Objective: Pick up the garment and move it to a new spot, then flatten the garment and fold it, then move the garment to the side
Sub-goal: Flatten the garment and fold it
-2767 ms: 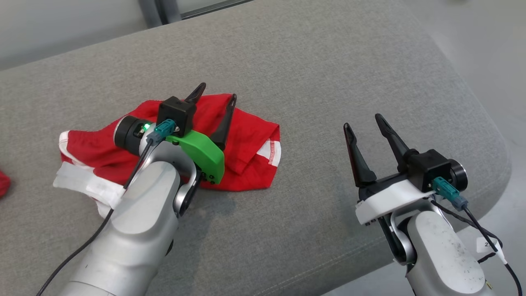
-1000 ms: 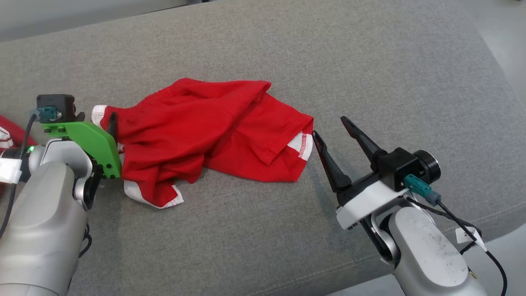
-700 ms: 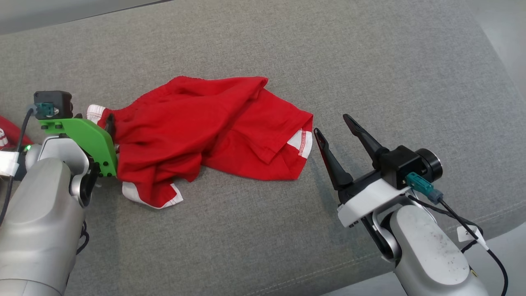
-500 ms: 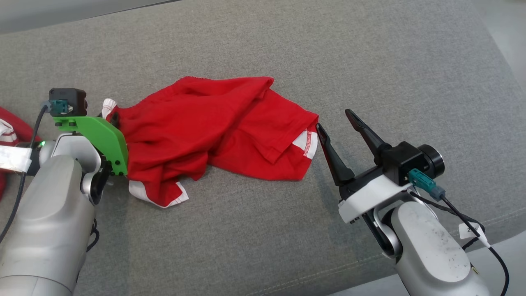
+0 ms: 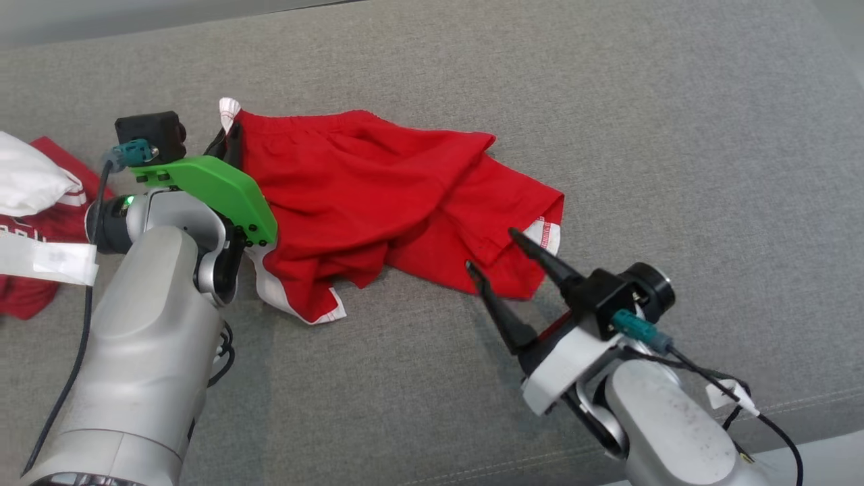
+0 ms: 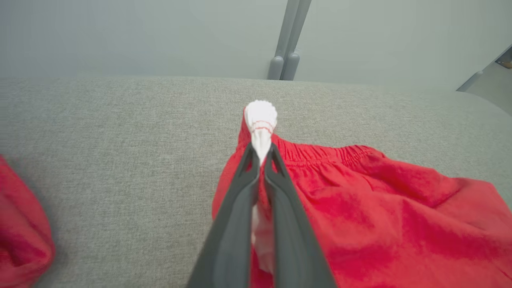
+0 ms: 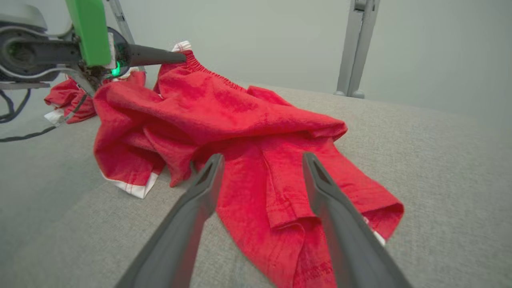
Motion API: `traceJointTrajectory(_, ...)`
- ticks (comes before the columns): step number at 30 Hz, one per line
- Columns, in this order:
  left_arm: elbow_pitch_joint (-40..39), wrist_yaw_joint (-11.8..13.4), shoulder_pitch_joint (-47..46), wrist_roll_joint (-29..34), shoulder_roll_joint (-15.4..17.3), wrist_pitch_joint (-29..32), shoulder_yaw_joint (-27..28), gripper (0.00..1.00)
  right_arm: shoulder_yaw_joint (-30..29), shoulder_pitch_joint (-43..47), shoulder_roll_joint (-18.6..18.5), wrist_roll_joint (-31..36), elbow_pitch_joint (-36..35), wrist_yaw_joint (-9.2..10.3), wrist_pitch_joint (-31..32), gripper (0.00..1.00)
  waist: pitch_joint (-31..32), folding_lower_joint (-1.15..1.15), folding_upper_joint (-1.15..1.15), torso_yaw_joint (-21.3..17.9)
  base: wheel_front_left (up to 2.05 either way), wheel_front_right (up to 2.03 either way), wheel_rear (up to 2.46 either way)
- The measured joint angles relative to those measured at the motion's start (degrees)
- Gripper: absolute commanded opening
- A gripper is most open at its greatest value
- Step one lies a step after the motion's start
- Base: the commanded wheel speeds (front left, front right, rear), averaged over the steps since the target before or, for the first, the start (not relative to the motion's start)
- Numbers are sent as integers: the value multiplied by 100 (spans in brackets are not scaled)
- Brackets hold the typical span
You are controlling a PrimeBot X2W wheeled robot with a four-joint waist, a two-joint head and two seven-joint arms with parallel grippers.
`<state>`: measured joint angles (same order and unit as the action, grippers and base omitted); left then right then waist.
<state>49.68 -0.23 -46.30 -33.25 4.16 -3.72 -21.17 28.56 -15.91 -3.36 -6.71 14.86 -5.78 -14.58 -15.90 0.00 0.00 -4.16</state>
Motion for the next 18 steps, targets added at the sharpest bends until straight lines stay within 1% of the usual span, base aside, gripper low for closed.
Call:
traceJointTrajectory(4, 5, 94, 1, 40, -123, -271, -52, 0, 617, -2, -5, -54, 372, -129, 1, 100, 13, 0, 0, 174, 0, 0, 0)
traceJointTrajectory(8, 10, 118, 1, 123, -166, -478, -126, 0, 1128, -87, -13, -44, 664, -134, 54, 100, 21, 0, 0, 360, 0, 0, 0)
traceJointTrajectory(14, 62, 116, 3, 108, -300, -655, -223, 0, 1567, -547, -23, -92, 1099, -134, 208, 100, 39, 0, 0, 661, 0, 0, 0)
traceJointTrajectory(15, 64, 107, 3, 93, -314, -682, -288, 0, 1831, -682, -43, -110, 1234, -134, 259, 100, 44, 0, 0, 767, 0, 0, 0)
traceJointTrajectory(18, 62, 75, 3, 81, -316, -724, -363, 0, 2213, -883, -35, -213, 1376, -134, 290, 100, 44, 0, 0, 928, 0, 0, 0)
